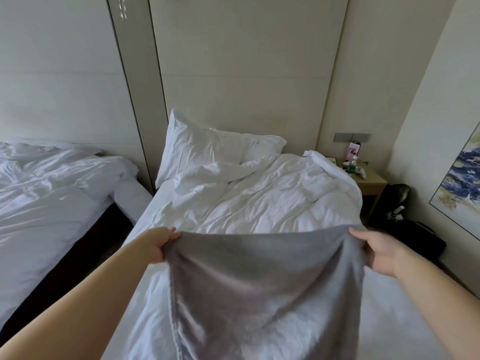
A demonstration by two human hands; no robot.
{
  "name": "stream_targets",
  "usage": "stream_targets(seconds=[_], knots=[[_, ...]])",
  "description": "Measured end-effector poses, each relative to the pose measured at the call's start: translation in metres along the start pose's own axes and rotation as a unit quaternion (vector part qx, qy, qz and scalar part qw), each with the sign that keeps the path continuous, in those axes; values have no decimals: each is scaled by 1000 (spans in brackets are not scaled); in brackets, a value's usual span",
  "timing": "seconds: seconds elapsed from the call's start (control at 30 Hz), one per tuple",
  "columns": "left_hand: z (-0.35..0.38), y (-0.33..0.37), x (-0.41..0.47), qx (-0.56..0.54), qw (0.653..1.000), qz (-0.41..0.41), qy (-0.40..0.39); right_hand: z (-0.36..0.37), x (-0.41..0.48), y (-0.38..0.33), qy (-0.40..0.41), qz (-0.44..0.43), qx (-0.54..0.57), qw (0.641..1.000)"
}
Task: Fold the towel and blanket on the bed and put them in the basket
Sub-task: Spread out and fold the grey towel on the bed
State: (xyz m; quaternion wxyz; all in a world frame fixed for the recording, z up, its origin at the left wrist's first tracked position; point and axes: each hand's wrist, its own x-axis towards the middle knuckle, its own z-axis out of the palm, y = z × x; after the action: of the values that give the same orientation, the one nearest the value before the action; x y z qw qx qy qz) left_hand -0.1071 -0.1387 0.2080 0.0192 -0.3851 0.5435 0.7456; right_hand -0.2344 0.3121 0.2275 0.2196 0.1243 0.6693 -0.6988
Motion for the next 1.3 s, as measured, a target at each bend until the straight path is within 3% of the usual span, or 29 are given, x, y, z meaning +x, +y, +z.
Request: stream_targets(seconds=[0.07,0.13,0.2,0.23,0.3,0.4,0.53,0.7,0.73,0.83,0.87,0.93,1.03,1.13,1.2,1.3], knots=[[8,18,-3,-70,989,133,3,7,3,-23,-5,-105,78,991],[10,36,-11,-163,951,264,8,11,-2,-45,5,-200,148,969],[8,43,-17,-206,931,301,-12,7,-3,-49,2,-234,229,945],[7,40,-18,-189,937,293,-15,6,-3,-43,3,-223,250,942],[5,22,-10,-108,963,246,2,6,2,-17,36,-165,228,959],[-4,-32,9,26,992,119,39,-3,12,57,86,-30,93,991],[-27,-130,14,206,974,-69,59,-34,-1,176,104,201,-114,967],[-54,-235,10,388,896,-207,65,-67,-40,288,94,363,-234,897],[-55,-251,8,431,870,-235,44,-71,-47,302,92,387,-240,886],[-50,-278,-2,583,747,-316,-44,-78,-62,329,88,447,-263,850],[-50,-285,-2,597,730,-329,-61,-80,-62,335,92,454,-267,845],[-54,-297,7,566,748,-340,-70,-81,-55,340,92,451,-250,851],[-53,-305,28,439,837,-322,-47,-75,-30,341,99,436,-162,880],[-46,-309,56,221,912,-345,-9,-75,2,344,145,387,-69,908],[-41,-311,76,164,919,-358,-24,-74,19,346,163,383,-35,909],[-30,-314,105,145,921,-359,-30,-70,37,342,115,423,-13,899]])
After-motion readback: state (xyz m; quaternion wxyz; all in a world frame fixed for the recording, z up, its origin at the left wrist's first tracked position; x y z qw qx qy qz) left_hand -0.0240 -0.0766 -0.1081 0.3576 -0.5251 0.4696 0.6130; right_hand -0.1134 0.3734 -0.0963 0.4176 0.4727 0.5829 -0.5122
